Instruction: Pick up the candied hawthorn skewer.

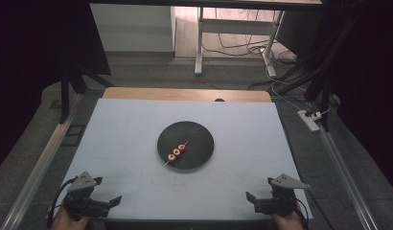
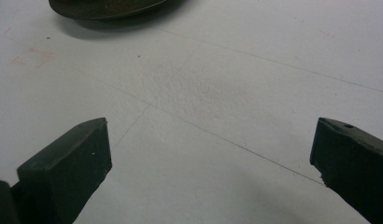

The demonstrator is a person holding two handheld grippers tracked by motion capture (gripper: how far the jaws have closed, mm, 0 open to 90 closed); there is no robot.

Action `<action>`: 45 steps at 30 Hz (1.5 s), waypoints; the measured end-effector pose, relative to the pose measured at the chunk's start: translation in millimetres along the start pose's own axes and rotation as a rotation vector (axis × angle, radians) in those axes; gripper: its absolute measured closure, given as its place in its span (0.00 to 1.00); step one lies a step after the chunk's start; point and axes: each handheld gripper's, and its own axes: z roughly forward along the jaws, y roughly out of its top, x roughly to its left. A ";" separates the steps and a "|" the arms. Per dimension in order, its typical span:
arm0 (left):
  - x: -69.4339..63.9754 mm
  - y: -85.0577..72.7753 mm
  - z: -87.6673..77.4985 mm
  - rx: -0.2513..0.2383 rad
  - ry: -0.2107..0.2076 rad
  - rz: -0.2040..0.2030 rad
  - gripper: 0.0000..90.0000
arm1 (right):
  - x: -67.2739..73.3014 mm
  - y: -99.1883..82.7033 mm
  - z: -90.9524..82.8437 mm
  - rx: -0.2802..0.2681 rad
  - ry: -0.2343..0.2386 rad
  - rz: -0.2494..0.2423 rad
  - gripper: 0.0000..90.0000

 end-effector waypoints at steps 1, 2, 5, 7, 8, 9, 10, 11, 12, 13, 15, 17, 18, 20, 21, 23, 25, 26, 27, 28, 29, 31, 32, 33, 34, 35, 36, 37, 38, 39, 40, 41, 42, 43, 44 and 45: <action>0.0 0.8 0.8 -0.008 -0.010 0.006 0.00 | 0.0 0.0 0.0 0.000 0.000 0.000 0.00; -0.3 1.5 1.4 -0.016 -0.017 0.010 0.00 | 0.0 0.0 0.2 0.000 0.001 0.000 0.00; -0.7 4.4 2.4 -0.038 -0.033 0.020 0.00 | 0.1 0.1 0.5 0.003 0.000 0.000 0.00; -0.8 5.2 2.8 -0.048 -0.040 0.020 0.00 | 0.4 0.2 0.6 0.005 -0.002 -0.001 0.00; -0.7 6.5 3.3 -0.059 -0.048 0.020 0.00 | 0.4 0.3 0.6 0.007 -0.003 -0.002 0.00; -0.6 8.2 4.1 -0.065 -0.053 0.016 0.00 | 0.5 0.3 0.8 0.006 -0.003 -0.002 0.00; -0.6 9.1 4.8 -0.069 -0.053 0.015 0.00 | 0.5 0.3 0.9 0.007 -0.004 -0.002 0.00; -0.9 11.6 7.2 -0.073 -0.054 0.023 0.00 | 0.5 0.3 1.1 0.006 -0.002 -0.002 0.00; -1.3 12.3 8.3 -0.075 -0.054 0.029 0.01 | 0.5 0.4 1.2 0.006 -0.002 -0.002 0.00; -2.0 13.4 9.9 -0.075 -0.060 0.039 0.01 | 0.4 0.4 1.2 0.008 -0.002 -0.002 0.00; -3.4 15.5 12.9 -0.074 -0.067 0.058 0.01 | 0.3 0.5 1.3 0.008 -0.003 0.000 0.00; -4.7 17.4 15.8 -0.070 -0.065 0.077 0.01 | 0.3 0.5 1.4 0.009 -0.004 0.001 0.00; -5.7 18.9 18.0 -0.065 -0.057 0.093 0.01 | 0.3 0.5 1.4 0.009 -0.004 0.002 0.00; -6.9 21.2 21.9 -0.057 -0.051 0.109 0.00 | 0.4 0.6 1.5 0.010 -0.005 0.001 0.00; -7.4 22.7 24.1 -0.054 -0.049 0.116 0.00 | 0.3 0.7 1.5 0.011 -0.005 -0.001 0.00; -7.9 24.6 26.8 -0.053 -0.053 0.117 0.00 | 0.3 0.7 1.8 0.010 -0.004 0.000 0.00; -7.9 27.7 30.6 -0.053 -0.067 0.113 0.00 | 0.2 0.7 1.9 0.011 -0.003 0.000 0.00; -7.8 29.4 32.7 -0.051 -0.071 0.109 0.00 | 0.1 0.7 1.9 0.011 -0.004 0.000 0.00; -7.1 33.1 36.4 -0.051 -0.081 0.102 0.00 | 0.0 0.7 1.9 0.012 -0.005 0.001 0.00; -6.5 35.2 38.8 -0.054 -0.089 0.094 0.00 | 0.0 0.7 1.9 0.012 -0.005 0.002 0.00; -6.5 35.2 38.8 -0.054 -0.089 0.094 0.00 | -0.1 0.7 1.9 0.012 -0.004 0.002 0.00; -5.7 40.5 43.8 -0.052 -0.095 0.074 0.00 | 0.0 0.8 1.9 0.012 -0.005 0.003 0.00; -5.7 43.1 45.8 -0.048 -0.100 0.068 0.00 | -0.1 0.7 2.0 0.010 -0.004 0.002 0.00; -5.6 44.7 47.0 -0.045 -0.102 0.068 0.00 | 0.0 0.6 2.2 0.009 -0.003 0.002 0.00; -5.6 44.7 47.0 -0.045 -0.102 0.068 0.00 | -0.1 0.7 2.2 0.011 -0.004 0.001 0.00; -6.1 47.2 49.1 -0.036 -0.099 0.069 0.00 | -0.1 0.8 2.3 0.012 -0.004 0.001 0.00; -7.0 50.8 52.5 -0.023 -0.097 0.069 0.00 | -0.1 0.9 2.2 0.014 -0.004 0.001 0.00; -7.6 53.1 55.1 -0.015 -0.095 0.072 0.00 | 0.0 0.9 2.3 0.014 -0.004 0.000 0.00; -7.6 53.1 55.1 -0.015 -0.095 0.072 0.00 | 0.1 0.8 2.4 0.013 -0.003 -0.001 0.00; -8.8 56.2 58.5 -0.008 -0.094 0.071 0.00 | 0.2 0.8 2.6 0.012 -0.003 -0.001 0.00; -9.4 58.4 60.8 -0.005 -0.096 0.074 0.00 | 0.2 0.8 2.4 0.014 -0.004 -0.002 0.00; -10.1 60.2 62.5 -0.006 -0.095 0.077 0.00 | 0.2 0.9 2.4 0.017 -0.004 -0.003 0.00; -10.4 61.6 63.8 -0.007 -0.096 0.079 0.00 | 0.2 0.9 2.4 0.017 -0.004 -0.003 0.00; -10.4 61.6 63.8 -0.007 -0.096 0.079 0.00 | 0.2 0.9 2.4 0.017 -0.004 -0.003 0.00; -11.0 63.3 65.6 -0.009 -0.097 0.080 0.00 | 0.2 1.0 2.5 0.018 -0.004 -0.002 0.00; -11.5 65.1 67.4 -0.011 -0.099 0.085 0.00 | 0.1 1.0 2.5 0.018 -0.004 -0.002 0.00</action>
